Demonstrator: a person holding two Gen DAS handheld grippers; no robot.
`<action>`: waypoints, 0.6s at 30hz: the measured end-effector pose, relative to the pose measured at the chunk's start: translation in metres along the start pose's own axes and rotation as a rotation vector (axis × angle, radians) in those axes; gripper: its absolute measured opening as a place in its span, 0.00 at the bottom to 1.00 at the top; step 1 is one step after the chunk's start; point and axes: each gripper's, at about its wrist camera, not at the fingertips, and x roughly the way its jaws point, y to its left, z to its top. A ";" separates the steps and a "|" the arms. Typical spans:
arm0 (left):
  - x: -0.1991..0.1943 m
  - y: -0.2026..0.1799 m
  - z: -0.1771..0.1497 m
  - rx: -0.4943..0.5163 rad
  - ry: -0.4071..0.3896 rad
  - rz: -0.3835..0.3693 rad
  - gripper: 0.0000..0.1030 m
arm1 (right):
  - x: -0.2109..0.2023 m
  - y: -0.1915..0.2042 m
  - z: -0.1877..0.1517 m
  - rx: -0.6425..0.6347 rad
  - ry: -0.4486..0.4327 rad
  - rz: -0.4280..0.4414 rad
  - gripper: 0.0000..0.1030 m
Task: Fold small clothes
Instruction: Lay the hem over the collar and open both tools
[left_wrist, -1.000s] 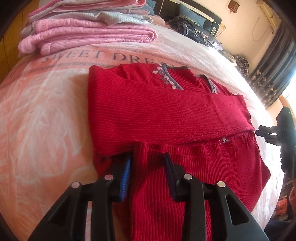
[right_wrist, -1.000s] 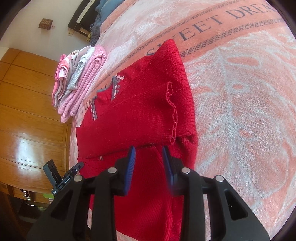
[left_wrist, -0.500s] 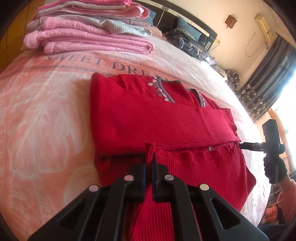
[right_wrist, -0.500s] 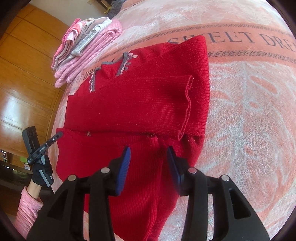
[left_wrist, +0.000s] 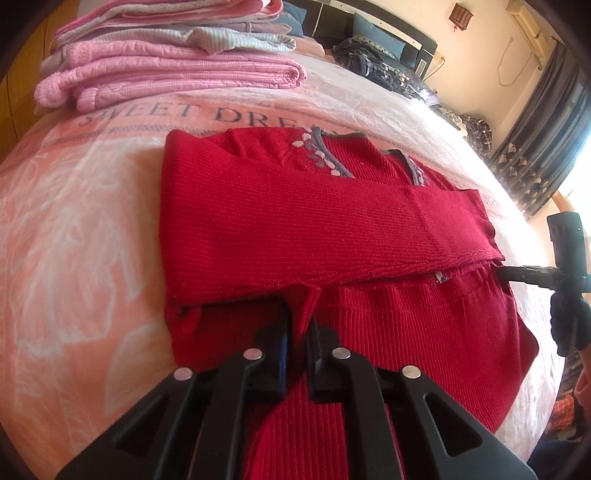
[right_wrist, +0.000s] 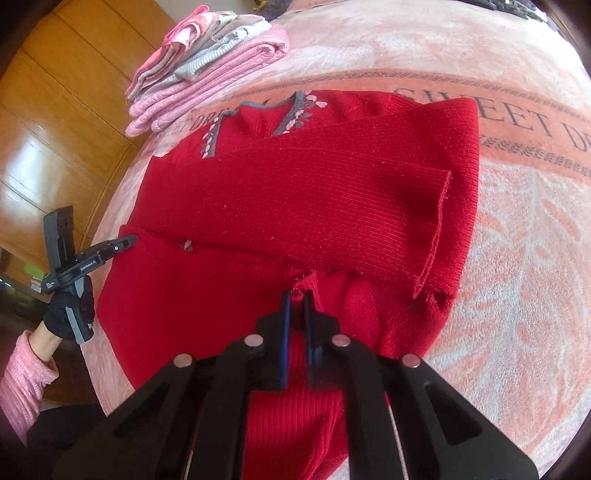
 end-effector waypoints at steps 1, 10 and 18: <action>-0.002 0.001 0.000 -0.004 -0.007 -0.007 0.04 | -0.003 0.000 0.000 0.000 -0.005 0.005 0.04; -0.034 -0.002 -0.001 -0.025 -0.096 -0.042 0.03 | -0.032 -0.013 -0.007 0.065 -0.068 0.053 0.04; -0.070 -0.013 0.008 -0.031 -0.202 -0.070 0.03 | -0.079 -0.010 -0.002 0.080 -0.171 0.109 0.03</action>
